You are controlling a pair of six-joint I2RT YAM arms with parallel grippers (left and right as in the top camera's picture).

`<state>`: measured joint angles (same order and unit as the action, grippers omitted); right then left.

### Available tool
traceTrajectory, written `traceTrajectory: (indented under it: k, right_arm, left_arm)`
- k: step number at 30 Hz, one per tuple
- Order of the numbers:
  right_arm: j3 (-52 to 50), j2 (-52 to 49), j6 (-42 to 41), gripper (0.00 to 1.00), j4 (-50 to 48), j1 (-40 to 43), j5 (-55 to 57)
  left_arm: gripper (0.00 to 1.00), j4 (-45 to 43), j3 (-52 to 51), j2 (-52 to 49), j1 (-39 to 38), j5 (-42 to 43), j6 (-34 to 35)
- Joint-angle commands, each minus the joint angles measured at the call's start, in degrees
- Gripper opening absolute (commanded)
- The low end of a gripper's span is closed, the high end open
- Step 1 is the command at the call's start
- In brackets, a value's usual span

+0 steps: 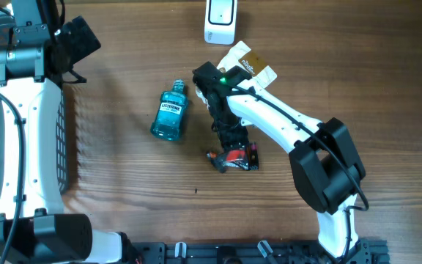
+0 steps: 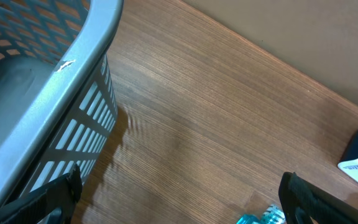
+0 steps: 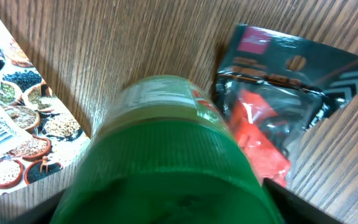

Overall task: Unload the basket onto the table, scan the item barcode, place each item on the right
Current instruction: 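Lift the green jar out of the pile with the right gripper, then carry the green jar up toward the scanner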

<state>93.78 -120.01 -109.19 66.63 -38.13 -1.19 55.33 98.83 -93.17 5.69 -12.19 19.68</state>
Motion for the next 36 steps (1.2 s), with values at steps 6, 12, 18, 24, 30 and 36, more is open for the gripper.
traceTrajectory:
  k: [6, 12, 18, 24, 30, 36]
  right_arm:
    - [-0.5, 0.6, 14.8, 0.70, -0.5, 0.2, 7.0]
    - [-0.5, 0.6, 51.0, 0.70, -7.0, 0.2, 10.4]
    - [-0.5, 0.6, 59.4, 0.83, -6.9, 0.2, 9.7]
    - [-0.5, 0.6, 56.1, 1.00, -8.0, 0.2, 6.0]
    - [-0.5, 0.5, 51.8, 1.00, -7.4, 1.6, -3.2]
    - [-0.5, 0.5, 49.2, 1.00, -7.0, 4.0, -3.2]
  left_arm:
    - [1.00, 0.0, -0.4, -0.6, 0.2, -0.3, 0.3]
    - [1.00, 0.0, -0.4, -0.6, 0.2, -0.3, 0.3]
    - [1.00, 0.1, -0.4, -0.6, 0.2, -0.3, 0.3]
    - [1.00, 0.6, -0.4, -0.6, 0.2, -0.3, 0.3]
    - [1.00, 0.9, -0.4, -0.6, 0.2, -0.3, 0.3]
    - [1.00, 1.2, -0.4, -0.6, 0.2, -0.3, 0.3]
